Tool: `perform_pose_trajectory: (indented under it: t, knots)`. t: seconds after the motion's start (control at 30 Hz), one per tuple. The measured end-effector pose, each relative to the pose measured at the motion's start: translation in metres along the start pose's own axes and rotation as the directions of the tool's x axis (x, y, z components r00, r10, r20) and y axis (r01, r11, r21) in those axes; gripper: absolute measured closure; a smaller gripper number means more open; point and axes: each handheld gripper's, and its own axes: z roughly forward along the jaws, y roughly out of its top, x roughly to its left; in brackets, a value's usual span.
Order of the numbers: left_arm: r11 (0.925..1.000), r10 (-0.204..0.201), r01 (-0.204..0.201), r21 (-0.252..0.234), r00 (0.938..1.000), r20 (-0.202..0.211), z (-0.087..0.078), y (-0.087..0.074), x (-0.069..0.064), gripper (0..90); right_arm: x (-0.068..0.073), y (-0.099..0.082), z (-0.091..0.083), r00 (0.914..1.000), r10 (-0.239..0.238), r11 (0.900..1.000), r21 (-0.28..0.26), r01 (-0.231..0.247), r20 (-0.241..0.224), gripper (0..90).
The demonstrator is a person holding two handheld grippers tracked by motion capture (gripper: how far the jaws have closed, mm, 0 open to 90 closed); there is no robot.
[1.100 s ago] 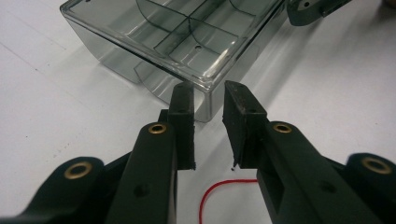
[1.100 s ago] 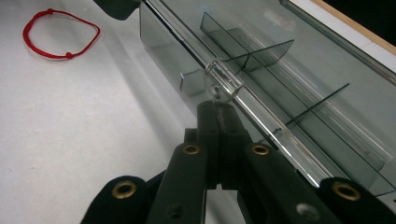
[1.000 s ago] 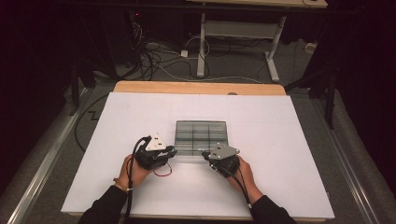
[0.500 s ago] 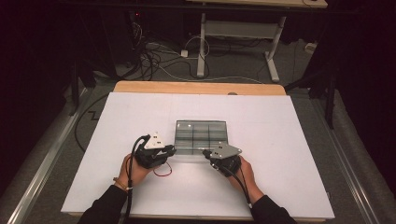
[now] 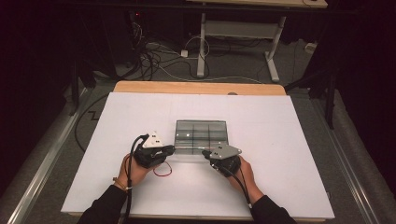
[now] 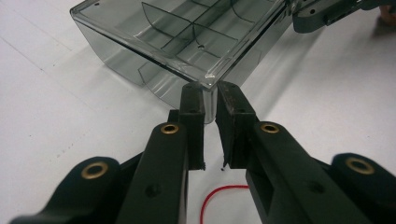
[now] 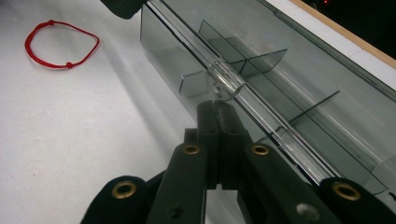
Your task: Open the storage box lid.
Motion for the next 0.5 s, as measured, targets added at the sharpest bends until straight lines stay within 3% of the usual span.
perform_pose_trajectory:
  t: [0.23,0.5]
  knots:
    - [0.9997,0.007,-0.007,0.024,1.0,0.004,0.0016,-0.001,-0.0001,81.1,0.0025,0.0042,-0.0033,0.9999,-0.011,0.9996,-0.025,0.011,0.002,90.0]
    - [0.9997,0.008,-0.008,0.022,0.9999,-0.014,0.0018,-0.0011,0.0002,82.9,0.0,0.0006,-0.0027,1.0,-0.005,0.9996,0.027,0.005,-0.001,90.0]
